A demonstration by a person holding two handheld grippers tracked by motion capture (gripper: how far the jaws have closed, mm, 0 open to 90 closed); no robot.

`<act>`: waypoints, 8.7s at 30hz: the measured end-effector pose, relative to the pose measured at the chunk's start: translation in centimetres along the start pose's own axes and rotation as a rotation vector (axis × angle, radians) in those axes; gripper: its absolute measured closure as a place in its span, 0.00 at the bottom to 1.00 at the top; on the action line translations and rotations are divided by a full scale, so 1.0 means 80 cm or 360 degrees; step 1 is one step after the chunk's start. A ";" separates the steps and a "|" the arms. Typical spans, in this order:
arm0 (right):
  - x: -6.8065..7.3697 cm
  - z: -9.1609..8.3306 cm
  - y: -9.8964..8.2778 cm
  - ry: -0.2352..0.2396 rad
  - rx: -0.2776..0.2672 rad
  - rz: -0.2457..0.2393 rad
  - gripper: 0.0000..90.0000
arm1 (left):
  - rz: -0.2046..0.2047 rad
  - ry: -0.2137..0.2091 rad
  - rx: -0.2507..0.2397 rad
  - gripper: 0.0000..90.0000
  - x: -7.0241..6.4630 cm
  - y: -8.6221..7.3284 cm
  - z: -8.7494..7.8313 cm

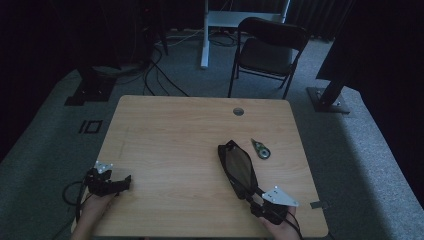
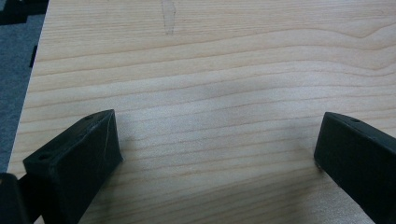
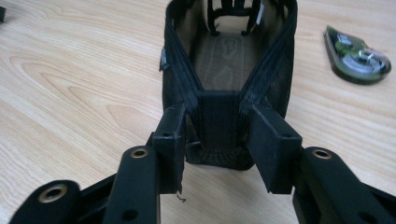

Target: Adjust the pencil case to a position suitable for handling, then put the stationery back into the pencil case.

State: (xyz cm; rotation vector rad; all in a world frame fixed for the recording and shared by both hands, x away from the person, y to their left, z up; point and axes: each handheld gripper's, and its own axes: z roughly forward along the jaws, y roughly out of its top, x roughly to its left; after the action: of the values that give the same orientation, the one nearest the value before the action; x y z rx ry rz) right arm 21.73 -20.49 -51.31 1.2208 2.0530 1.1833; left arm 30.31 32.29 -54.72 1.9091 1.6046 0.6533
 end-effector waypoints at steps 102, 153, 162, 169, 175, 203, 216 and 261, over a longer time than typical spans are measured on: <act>-0.189 0.196 0.072 -0.0107 0.0275 0.0019 0.43 | -0.0003 -0.0001 -0.0001 0.01 0.000 0.000 0.000; -0.147 0.115 0.135 -0.0247 0.0150 0.0153 0.56 | -0.0002 0.0000 -0.0001 0.01 0.000 0.000 0.000; -0.125 0.097 0.153 -0.0179 0.0075 0.0151 0.56 | -0.0003 -0.0001 -0.0001 0.01 0.000 0.000 0.000; -0.100 0.085 0.161 -0.0186 0.0081 0.0099 0.56 | -0.0002 -0.0001 -0.0001 0.01 0.000 0.000 0.000; -0.075 0.081 0.167 -0.0164 0.0087 0.0043 0.56 | -0.0002 0.0000 -0.0001 0.01 0.000 0.000 0.000; -0.020 0.100 0.141 -0.0104 0.0195 0.0135 0.56 | -0.0003 0.0000 -0.0003 0.01 0.000 0.000 0.000; -0.004 0.122 0.125 -0.0194 0.0309 0.0144 0.56 | -0.0003 0.0000 -0.0002 0.01 0.000 0.000 0.000; -0.003 0.155 0.118 -0.0201 0.0581 0.0187 0.52 | -0.0003 -0.0001 -0.0003 0.01 0.000 0.000 0.000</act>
State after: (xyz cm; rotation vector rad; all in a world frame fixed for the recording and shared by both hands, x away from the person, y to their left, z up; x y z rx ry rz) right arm 35.36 -13.07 -49.64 1.5598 2.1870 0.7742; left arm 30.31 32.28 -54.73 1.9064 1.6045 0.6533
